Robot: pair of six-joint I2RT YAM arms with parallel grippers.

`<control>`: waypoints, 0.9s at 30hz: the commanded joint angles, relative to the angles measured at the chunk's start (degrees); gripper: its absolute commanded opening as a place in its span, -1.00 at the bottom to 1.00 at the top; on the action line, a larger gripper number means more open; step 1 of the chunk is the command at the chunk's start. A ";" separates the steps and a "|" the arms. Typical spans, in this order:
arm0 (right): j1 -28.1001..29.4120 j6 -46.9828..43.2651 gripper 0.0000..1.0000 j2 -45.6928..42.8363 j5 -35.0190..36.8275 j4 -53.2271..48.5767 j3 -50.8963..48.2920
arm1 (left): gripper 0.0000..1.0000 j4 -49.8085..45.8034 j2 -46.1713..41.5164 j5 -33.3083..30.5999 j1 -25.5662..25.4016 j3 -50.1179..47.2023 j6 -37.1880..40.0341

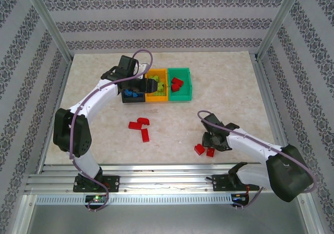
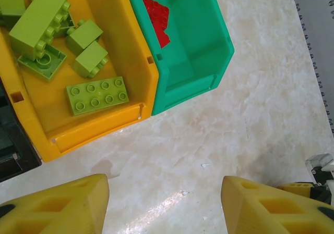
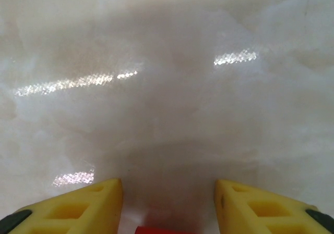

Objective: Sort the legos into containers by color
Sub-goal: Pick up the lego from the bottom-right of the table.

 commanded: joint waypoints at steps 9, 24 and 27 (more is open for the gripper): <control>1.71 0.50 -0.46 -3.27 -0.81 -0.05 -0.32 | 0.18 1.28 0.49 0.99 0.58 1.79 -0.46; -2.51 -7.02 -0.42 -2.13 -1.12 2.14 10.14 | 0.18 1.54 -0.43 1.21 0.56 1.50 -0.70; -2.34 -8.19 -0.41 0.55 -1.92 4.48 14.14 | 0.18 1.54 -0.30 1.17 0.52 1.48 -0.75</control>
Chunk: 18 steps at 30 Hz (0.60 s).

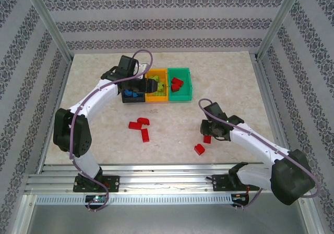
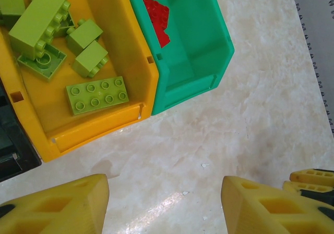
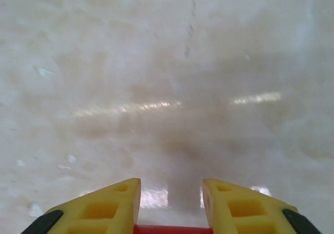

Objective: Sort the legos into containers by color
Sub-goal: Pick up the lego from the bottom-right of the table, then place the lego in the container.

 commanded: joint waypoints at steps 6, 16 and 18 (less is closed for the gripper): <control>0.38 -6.16 -0.40 11.06 -1.07 6.10 15.16 | 0.18 1.34 -0.48 0.74 0.51 1.53 -0.35; 0.38 -11.22 -0.39 25.63 -2.41 7.36 36.23 | 0.18 1.28 -0.39 0.54 0.57 1.53 -0.28; 0.31 -11.85 -0.39 28.47 -2.67 7.09 39.99 | 0.18 1.11 -0.30 0.17 0.56 1.56 -0.01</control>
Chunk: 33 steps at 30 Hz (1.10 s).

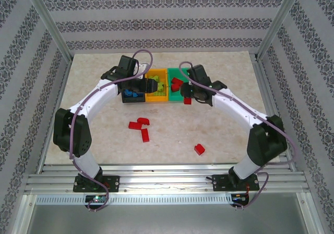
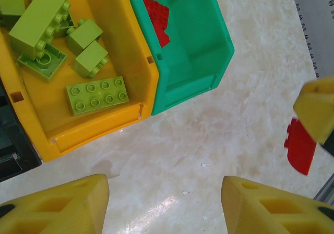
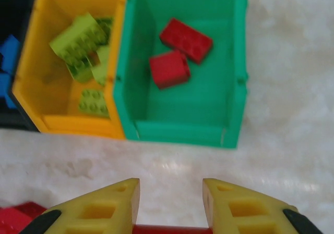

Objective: Sort the legos into containers by color
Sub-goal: Place the lego in the container.

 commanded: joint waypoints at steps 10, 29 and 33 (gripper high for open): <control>-3.82 -6.49 -0.36 18.34 -1.65 0.31 22.78 | 0.18 -0.24 0.63 -0.66 0.68 2.35 1.12; -2.42 -8.36 -0.11 4.89 -6.43 1.10 2.08 | 0.18 -0.48 0.31 -0.23 0.78 2.67 1.06; -1.27 -7.69 -0.11 -5.41 -6.48 -1.65 -10.11 | 0.19 -0.30 0.14 -0.06 0.85 2.58 0.92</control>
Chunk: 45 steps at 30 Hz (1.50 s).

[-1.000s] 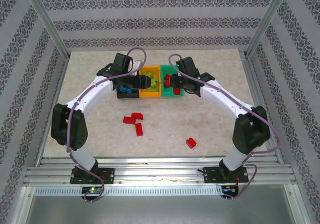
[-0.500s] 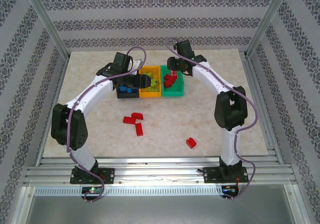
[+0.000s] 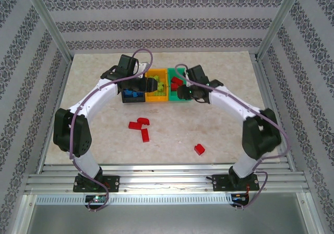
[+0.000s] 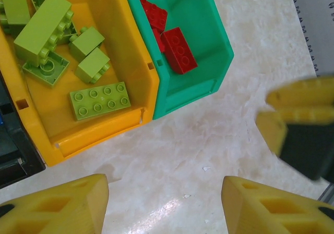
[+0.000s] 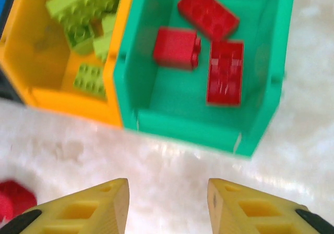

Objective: Sort the legos into containers by color
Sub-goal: Place the lego in the container, then pick up the lego from the bottom-center of the table.

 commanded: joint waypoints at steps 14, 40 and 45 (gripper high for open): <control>4.90 10.37 -0.06 -28.34 -6.15 -8.17 -34.46 | 0.19 -0.07 2.26 1.99 0.74 2.09 -0.42; 16.58 15.99 -0.11 -16.93 2.84 -12.65 -31.23 | 0.20 0.49 0.73 2.70 0.77 1.71 -0.79; 16.59 14.76 -0.29 -15.20 3.19 -9.89 -28.84 | 0.19 0.49 0.65 2.67 0.81 1.59 -0.79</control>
